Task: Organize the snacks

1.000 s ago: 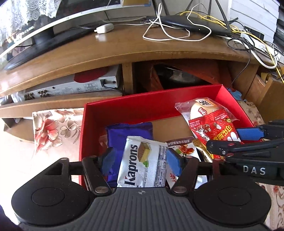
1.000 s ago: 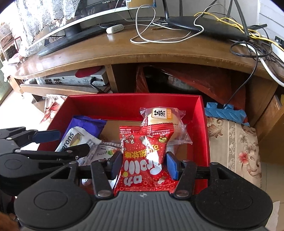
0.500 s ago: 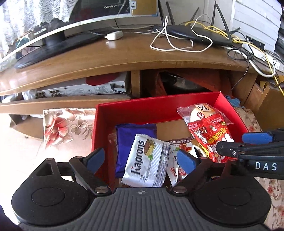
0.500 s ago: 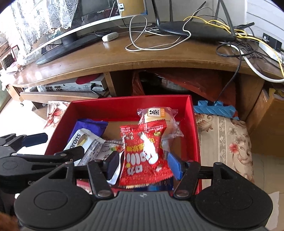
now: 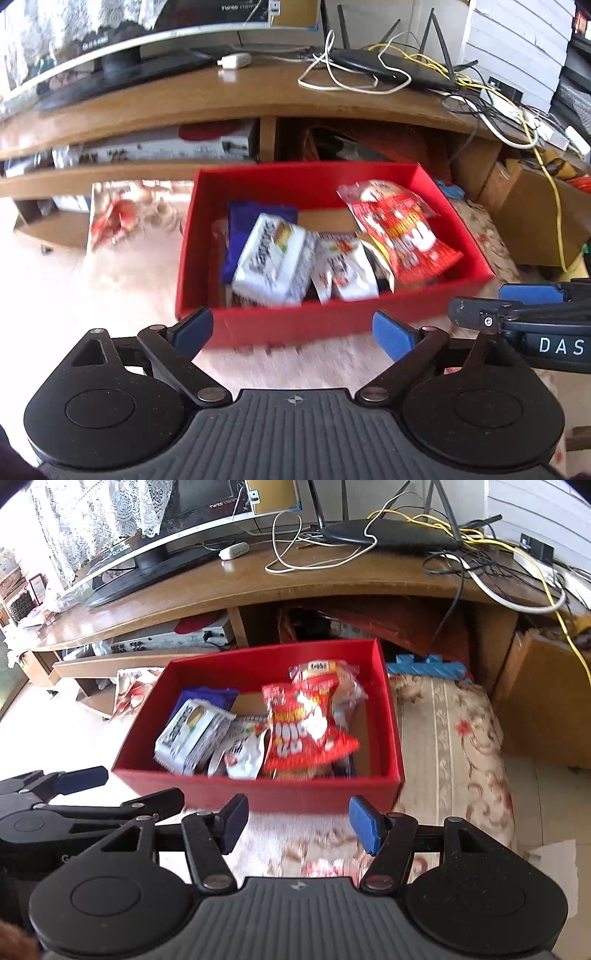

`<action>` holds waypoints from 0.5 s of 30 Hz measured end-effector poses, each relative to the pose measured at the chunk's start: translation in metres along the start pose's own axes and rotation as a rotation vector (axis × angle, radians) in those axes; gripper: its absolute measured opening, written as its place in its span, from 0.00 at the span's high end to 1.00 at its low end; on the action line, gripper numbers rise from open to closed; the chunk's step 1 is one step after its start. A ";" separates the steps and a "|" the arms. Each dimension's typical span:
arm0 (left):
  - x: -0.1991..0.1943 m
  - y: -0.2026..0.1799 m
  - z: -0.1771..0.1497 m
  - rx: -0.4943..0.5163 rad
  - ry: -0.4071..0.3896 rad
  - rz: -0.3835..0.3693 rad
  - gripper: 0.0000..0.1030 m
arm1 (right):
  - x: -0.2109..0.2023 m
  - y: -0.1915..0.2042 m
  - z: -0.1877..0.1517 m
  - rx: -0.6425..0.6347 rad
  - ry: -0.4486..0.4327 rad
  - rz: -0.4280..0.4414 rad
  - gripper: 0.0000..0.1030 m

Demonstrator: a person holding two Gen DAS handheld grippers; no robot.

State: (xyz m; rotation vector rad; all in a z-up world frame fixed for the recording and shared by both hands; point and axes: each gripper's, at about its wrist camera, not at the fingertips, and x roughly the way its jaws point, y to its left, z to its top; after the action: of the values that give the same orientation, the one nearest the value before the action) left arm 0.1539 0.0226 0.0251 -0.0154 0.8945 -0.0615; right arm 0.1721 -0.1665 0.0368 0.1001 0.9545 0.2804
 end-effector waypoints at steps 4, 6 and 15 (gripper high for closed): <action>-0.009 -0.001 -0.017 -0.019 0.034 -0.041 0.08 | -0.014 0.001 -0.021 0.009 0.011 0.006 0.42; -0.014 -0.001 -0.025 -0.035 0.053 -0.058 0.08 | -0.020 0.001 -0.031 0.010 0.015 0.009 0.42; -0.027 0.002 -0.052 -0.073 0.069 -0.088 0.08 | -0.034 0.005 -0.057 0.014 0.032 0.029 0.42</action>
State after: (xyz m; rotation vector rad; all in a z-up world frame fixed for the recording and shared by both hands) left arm 0.0973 0.0273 0.0135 -0.1218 0.9641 -0.1117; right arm 0.1066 -0.1730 0.0320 0.1222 0.9871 0.3026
